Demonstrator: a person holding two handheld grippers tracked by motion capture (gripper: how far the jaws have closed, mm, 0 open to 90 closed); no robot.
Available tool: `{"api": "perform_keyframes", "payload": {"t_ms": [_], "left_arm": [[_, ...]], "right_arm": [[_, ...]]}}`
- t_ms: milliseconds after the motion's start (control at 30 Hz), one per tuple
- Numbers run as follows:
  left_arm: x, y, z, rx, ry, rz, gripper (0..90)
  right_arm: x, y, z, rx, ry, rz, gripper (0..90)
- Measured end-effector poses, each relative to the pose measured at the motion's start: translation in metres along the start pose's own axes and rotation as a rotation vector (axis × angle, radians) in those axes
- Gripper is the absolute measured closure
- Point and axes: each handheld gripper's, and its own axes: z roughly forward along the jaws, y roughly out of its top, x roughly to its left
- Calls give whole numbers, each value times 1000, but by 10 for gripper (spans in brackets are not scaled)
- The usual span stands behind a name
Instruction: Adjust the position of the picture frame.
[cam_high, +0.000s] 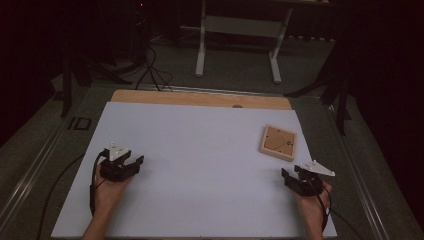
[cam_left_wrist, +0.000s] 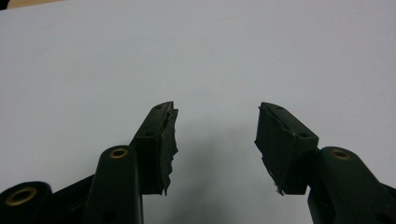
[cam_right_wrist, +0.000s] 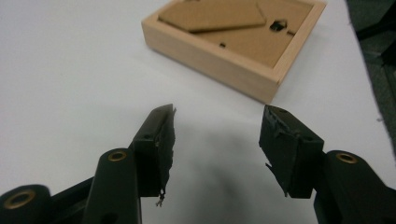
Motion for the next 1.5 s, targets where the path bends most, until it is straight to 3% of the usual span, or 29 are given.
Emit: {"api": "perform_keyframes", "payload": {"t_ms": [233,467,733,1033,1500], "left_arm": [[4,0,-4,-21,2,-7,470],[-2,-1,-4,-13,11,43,466],[-4,-3,-5,-9,18,67,464],[-6,-3,-4,-6,21,80,463],[-7,-3,-3,-7,17,86,463]], "right_arm": [[-4,0,-3,-29,-6,14,456],[-2,2,-2,-39,-10,0,458],[1,5,0,-47,-10,-34,470],[1,6,-1,-55,-5,-52,542],[0,9,2,-62,-16,-53,547]]}}
